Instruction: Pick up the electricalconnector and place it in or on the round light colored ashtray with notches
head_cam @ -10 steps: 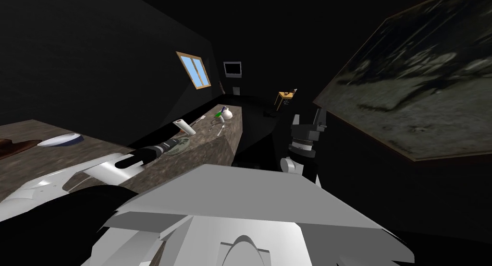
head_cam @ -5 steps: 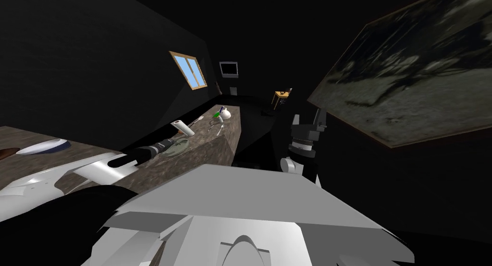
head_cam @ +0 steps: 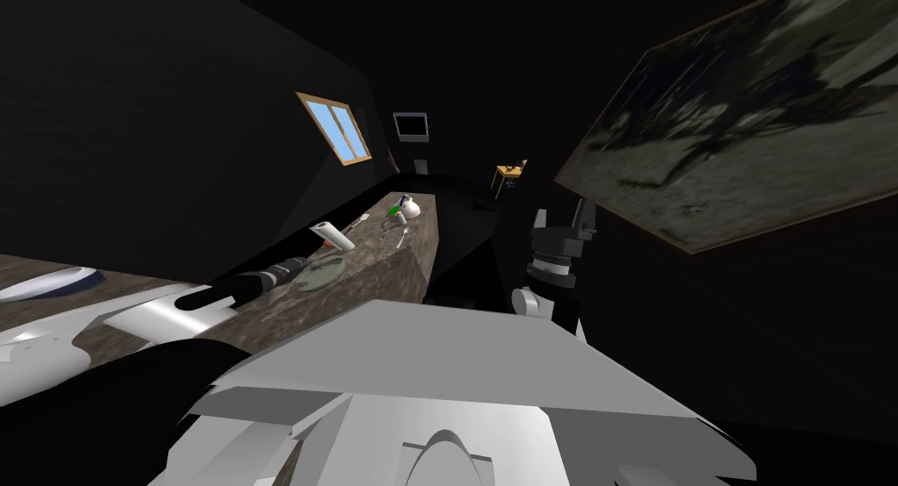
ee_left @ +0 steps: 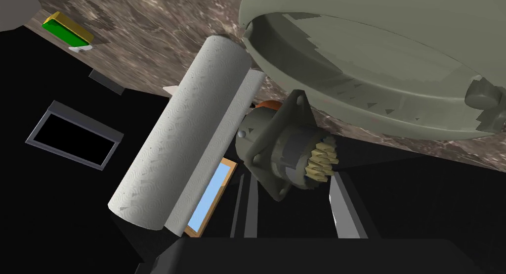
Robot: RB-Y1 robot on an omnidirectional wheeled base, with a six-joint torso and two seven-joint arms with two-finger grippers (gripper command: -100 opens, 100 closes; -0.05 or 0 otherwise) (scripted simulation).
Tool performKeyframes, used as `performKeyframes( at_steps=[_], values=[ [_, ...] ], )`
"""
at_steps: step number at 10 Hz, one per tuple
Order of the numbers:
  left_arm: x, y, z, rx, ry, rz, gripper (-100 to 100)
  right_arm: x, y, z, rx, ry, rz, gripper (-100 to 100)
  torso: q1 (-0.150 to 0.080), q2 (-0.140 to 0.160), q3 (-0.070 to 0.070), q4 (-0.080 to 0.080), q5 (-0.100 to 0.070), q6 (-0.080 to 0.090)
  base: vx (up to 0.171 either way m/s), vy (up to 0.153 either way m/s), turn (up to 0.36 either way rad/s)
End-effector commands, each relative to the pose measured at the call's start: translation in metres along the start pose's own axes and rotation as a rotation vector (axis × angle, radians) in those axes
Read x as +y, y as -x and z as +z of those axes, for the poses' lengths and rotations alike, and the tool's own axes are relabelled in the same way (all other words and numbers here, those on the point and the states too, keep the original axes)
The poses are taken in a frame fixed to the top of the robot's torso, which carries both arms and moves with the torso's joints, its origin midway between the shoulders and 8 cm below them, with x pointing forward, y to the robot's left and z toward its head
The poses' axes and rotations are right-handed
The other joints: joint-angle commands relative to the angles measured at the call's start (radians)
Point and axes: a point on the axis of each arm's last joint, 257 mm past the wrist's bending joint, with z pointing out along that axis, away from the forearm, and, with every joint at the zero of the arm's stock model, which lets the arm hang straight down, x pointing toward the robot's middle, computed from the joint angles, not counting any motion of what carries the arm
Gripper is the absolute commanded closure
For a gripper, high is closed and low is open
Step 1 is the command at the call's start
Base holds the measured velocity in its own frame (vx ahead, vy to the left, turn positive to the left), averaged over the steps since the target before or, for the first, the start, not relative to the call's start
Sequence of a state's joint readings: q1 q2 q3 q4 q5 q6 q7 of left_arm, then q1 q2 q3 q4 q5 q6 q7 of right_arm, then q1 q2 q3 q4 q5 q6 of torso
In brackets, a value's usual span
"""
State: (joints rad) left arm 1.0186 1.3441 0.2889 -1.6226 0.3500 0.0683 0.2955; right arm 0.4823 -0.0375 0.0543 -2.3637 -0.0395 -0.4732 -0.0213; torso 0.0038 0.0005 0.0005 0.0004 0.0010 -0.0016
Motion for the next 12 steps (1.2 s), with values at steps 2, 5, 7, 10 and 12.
performKeyframes(
  at_steps=[2,5,7,10,12],
  values=[
    [0.013,0.003,-0.002,0.007,0.025,-0.049,100,0.0,0.0,0.0,0.0,0.0,0.0,0,-0.001,0.0,0.0,0.0,0.0,0.0,-0.046,0.037,-0.089],
    [0.011,0.002,-0.001,0.005,0.023,-0.04,-100,0.0,0.0,0.0,0.0,0.0,0.0,0,-0.005,-0.002,-0.001,0.0,-0.001,0.0,-0.006,0.004,-0.005],
    [0.011,0.002,-0.001,0.005,0.023,-0.04,-100,0.0,0.0,0.0,0.0,0.0,0.0,0,-0.005,-0.003,-0.001,0.0,-0.001,0.0,0.0,0.0,0.0],
    [-0.004,0.012,-0.001,0.004,0.018,-0.034,-100,0.0,0.0,0.0,0.0,0.0,0.0,0,-0.005,-0.003,-0.001,0.0,-0.001,0.0,-0.011,0.003,0.024],
    [-0.02,0.021,0.0,0.006,0.011,-0.028,-100,0.0,0.0,0.0,0.0,0.0,0.0,0,-0.005,0.0,0.0,0.0,-0.001,0.0,-0.046,0.01,0.057]
  ],
)
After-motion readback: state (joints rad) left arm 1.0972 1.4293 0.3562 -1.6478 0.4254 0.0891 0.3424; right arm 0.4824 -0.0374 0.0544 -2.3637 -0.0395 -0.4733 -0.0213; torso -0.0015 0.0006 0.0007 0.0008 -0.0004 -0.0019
